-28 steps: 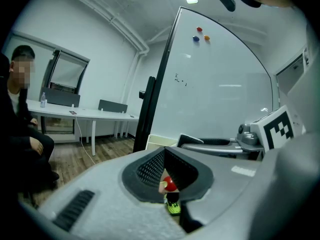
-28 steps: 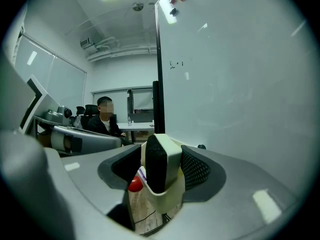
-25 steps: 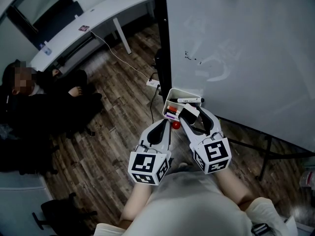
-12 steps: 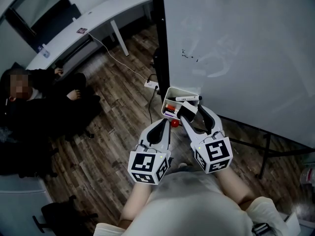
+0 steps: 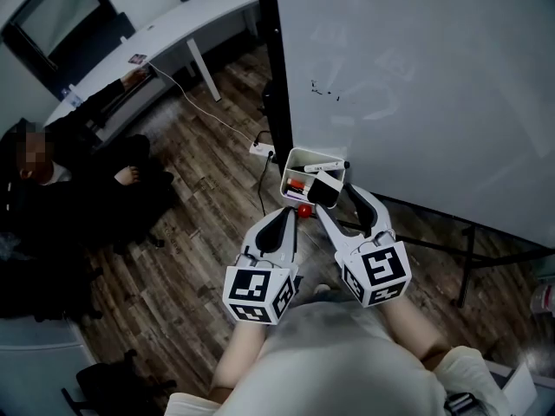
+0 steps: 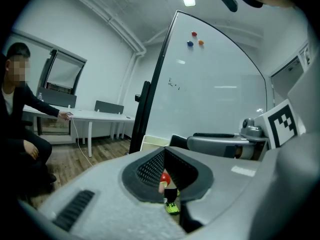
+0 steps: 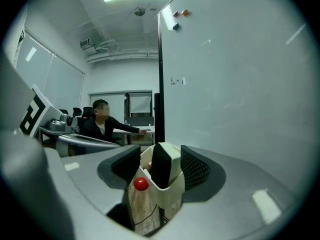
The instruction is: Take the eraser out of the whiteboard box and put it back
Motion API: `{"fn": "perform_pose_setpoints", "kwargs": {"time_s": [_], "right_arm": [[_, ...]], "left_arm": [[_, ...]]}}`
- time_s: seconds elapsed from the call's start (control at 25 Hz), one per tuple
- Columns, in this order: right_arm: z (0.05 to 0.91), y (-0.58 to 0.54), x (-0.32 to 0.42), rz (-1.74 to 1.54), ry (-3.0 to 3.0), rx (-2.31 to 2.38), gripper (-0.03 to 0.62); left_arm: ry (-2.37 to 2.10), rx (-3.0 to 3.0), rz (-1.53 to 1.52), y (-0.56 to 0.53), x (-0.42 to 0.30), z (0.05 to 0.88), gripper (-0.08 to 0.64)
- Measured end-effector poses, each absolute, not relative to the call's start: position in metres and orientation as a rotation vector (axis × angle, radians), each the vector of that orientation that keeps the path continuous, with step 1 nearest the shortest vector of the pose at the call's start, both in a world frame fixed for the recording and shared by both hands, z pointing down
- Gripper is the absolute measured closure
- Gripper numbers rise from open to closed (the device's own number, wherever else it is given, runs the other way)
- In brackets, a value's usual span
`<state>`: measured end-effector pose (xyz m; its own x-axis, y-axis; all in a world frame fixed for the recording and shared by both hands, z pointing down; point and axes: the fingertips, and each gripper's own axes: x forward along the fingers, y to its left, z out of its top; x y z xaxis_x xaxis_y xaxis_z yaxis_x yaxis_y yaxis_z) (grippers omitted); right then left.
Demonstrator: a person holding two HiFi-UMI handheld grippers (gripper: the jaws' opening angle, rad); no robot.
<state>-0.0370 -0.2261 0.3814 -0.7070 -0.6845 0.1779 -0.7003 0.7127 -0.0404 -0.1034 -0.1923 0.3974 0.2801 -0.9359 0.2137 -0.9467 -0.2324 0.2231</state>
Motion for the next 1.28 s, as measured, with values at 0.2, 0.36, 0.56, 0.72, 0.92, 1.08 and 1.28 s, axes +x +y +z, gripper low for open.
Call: {"fn": "perform_pose_setpoints", "kwargs": {"time_s": [0.2, 0.36, 0.56, 0.72, 0.92, 1.08, 1.28], "right_arm": [[0.376, -0.218, -0.031, 0.149, -2.762, 1.175, 0.411], [0.374, -0.212, -0.028, 0.148, -2.751, 1.22, 0.48], [0.372, -0.203, -0.025, 0.153, -2.741, 1.261, 0.571], [0.37, -0.195, -0.024, 0.157, -2.736, 1.285, 0.591], [0.366, -0.184, -0.02, 0.158, -2.741, 1.32, 0.591], [0.363, -0.173, -0.016, 0.157, -2.742, 1.353, 0.591], [0.361, -0.159, -0.008, 0.162, -2.731, 1.394, 0.591]], "left_arm": [[-1.709, 2.26, 0.049, -0.185, -0.102, 0.395, 0.555], [-1.7, 2.271, 0.05, -0.179, -0.103, 0.394, 0.555], [-1.692, 2.284, 0.049, -0.171, -0.103, 0.392, 0.555], [-1.685, 2.294, 0.052, -0.163, -0.103, 0.39, 0.555], [-1.676, 2.312, 0.054, -0.155, -0.102, 0.388, 0.555], [-1.661, 2.327, 0.052, -0.146, -0.1, 0.387, 0.555], [-1.643, 2.342, 0.05, -0.135, -0.098, 0.386, 0.555]]}}
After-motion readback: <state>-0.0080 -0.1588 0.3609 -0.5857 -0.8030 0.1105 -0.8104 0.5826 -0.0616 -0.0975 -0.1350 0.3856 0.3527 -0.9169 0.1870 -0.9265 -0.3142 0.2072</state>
